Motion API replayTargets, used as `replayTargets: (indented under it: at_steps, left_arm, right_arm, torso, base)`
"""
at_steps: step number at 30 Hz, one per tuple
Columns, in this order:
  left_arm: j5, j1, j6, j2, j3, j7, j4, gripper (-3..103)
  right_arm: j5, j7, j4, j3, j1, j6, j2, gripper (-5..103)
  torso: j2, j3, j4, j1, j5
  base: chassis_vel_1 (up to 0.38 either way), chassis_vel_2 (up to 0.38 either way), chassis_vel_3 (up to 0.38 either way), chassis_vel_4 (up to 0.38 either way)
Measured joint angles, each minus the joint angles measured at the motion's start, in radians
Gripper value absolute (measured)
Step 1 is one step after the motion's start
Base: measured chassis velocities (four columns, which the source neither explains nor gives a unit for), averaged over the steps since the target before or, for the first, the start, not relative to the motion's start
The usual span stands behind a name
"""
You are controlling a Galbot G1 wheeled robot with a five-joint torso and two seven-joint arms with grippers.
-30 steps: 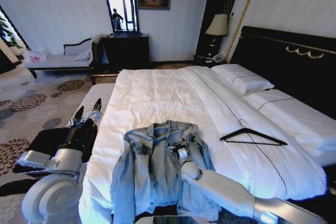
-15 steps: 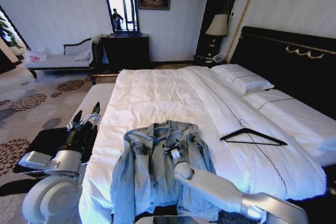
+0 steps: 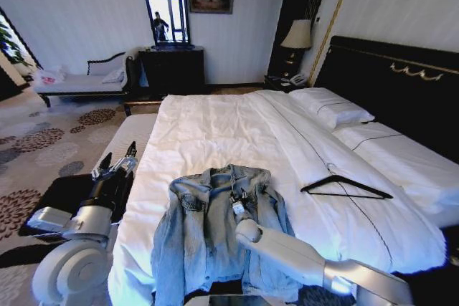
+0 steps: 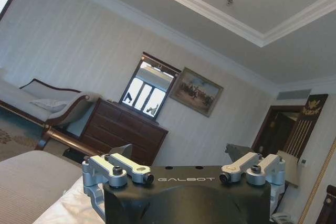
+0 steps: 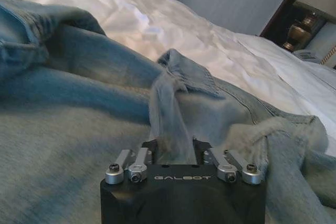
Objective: Pick up the clothes from the bed and hang them on the clothes hanger.
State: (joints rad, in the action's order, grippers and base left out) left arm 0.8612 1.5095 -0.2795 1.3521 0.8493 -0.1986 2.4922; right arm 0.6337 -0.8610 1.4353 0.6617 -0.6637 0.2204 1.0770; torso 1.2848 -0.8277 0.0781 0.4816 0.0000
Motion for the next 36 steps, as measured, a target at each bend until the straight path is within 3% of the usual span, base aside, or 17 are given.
replayTargets:
  at_steps: [11,26,35,36]
  left_arm:
    - [-0.009,0.0,0.001,-0.003,0.0,-0.007,-0.007,100]
    - [-0.056,-0.012,0.016,0.018,-0.058,-0.007,-0.089,100]
    - [-0.067,-0.018,0.017,0.024,-0.1,-0.006,-0.103,100]
    - [-0.068,-0.017,0.017,0.024,-0.104,-0.006,-0.103,100]
  right_arm:
    - [0.004,0.027,0.005,-0.085,0.035,-0.021,-0.009,2]
    - [0.004,-0.034,0.052,-0.194,0.077,0.04,-0.086,1]
    - [-0.06,-0.04,-0.049,-0.196,0.037,0.032,-0.049,-2]
    - [-0.071,-0.039,-0.057,-0.194,0.036,0.032,-0.044,3]
  torso:
    - [0.0,0.0,-0.0001,0.0,0.0001]
    - [0.0,0.0,-0.0002,0.0,0.0]
    - [0.0,0.0,-0.0002,0.0,0.0]
    - [0.0,0.0,-0.0002,0.0,0.0]
  base:
    - [0.0,0.0,0.0,0.0]
    - [0.0,0.0,0.0,0.0]
    - [0.0,0.0,0.0,0.0]
    - [0.0,0.0,0.0,0.0]
